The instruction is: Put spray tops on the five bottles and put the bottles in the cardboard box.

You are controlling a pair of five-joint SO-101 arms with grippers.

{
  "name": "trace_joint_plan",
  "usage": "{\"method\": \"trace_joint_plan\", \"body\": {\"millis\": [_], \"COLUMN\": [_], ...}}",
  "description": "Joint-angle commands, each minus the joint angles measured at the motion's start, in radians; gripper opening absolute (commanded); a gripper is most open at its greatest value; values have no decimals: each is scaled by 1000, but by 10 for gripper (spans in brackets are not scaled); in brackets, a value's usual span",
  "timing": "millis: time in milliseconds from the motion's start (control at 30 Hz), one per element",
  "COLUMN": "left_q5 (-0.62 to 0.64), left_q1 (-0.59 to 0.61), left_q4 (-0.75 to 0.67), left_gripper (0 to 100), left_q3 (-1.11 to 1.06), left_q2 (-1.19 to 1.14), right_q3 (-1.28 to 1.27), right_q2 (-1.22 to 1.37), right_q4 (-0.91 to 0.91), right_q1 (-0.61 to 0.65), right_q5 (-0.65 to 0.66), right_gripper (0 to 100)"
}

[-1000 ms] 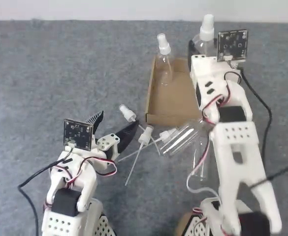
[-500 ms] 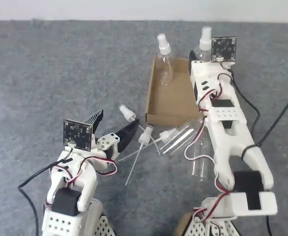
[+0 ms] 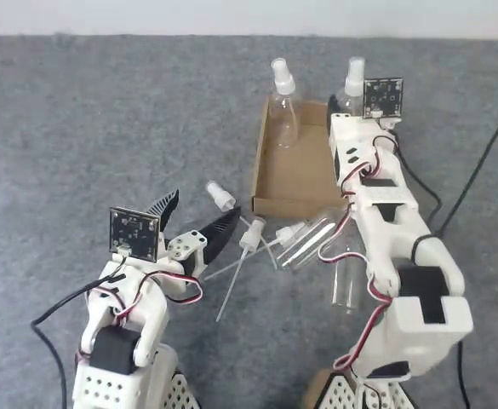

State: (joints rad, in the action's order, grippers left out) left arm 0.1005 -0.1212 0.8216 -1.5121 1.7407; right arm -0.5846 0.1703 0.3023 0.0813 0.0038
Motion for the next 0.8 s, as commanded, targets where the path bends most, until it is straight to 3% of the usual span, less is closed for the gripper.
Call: {"method": "trace_joint_plan", "body": {"millis": [0,767], "left_q5": [-6,-6], "left_q1": [8,8], "left_q4": [-25,-28], "left_gripper": [333,333], "left_q3": [5,-4], "left_q2": [14,14], "right_q3": [17,17], "right_q2": [13,44], "right_q4": [58,71], "right_q1": [-2,15], "right_q5": [18,18], "right_gripper": [7,11]}}
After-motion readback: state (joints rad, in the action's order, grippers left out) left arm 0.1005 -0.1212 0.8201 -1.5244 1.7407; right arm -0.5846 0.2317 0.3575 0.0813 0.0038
